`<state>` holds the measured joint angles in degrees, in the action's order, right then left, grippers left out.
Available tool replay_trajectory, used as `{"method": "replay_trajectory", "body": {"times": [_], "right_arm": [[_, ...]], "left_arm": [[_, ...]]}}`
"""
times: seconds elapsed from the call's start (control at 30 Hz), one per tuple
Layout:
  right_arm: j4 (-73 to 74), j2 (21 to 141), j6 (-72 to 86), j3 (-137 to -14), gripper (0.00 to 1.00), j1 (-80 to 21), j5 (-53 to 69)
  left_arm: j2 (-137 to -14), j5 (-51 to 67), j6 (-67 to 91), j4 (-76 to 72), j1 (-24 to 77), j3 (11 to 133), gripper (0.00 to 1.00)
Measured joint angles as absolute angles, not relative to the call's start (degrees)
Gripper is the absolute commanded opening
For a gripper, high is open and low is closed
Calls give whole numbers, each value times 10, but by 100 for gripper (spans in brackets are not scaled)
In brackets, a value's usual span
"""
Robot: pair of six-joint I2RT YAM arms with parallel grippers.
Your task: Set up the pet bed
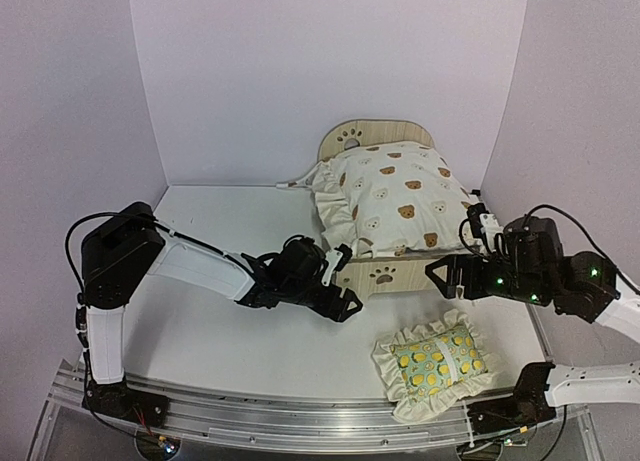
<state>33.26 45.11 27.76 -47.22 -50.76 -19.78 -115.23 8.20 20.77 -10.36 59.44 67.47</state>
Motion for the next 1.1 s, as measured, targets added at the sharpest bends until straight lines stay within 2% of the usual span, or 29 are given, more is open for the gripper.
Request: {"method": "replay_trajectory", "body": {"times": [0.23,0.4,0.63,0.73,0.9,1.1], "right_arm": [[329,536,309,-473,98,-508,-203],[298,608,339,-473,98,-508,-200],[212,670,400,-472,98,-508,-225],[175,683,421,-470,98,-508,-236],[131,707,449,-469,98,-508,-240],[103,721,466,-461,98,-508,-248]], "left_arm": [[-1147,62,184,-97,594,670,87],[-1092,47,137,-98,602,617,98],[-966,188,93,-42,612,603,100],[-914,212,92,-28,603,602,99],[-877,230,141,-40,505,598,98],[-954,241,226,-113,355,600,95]]}}
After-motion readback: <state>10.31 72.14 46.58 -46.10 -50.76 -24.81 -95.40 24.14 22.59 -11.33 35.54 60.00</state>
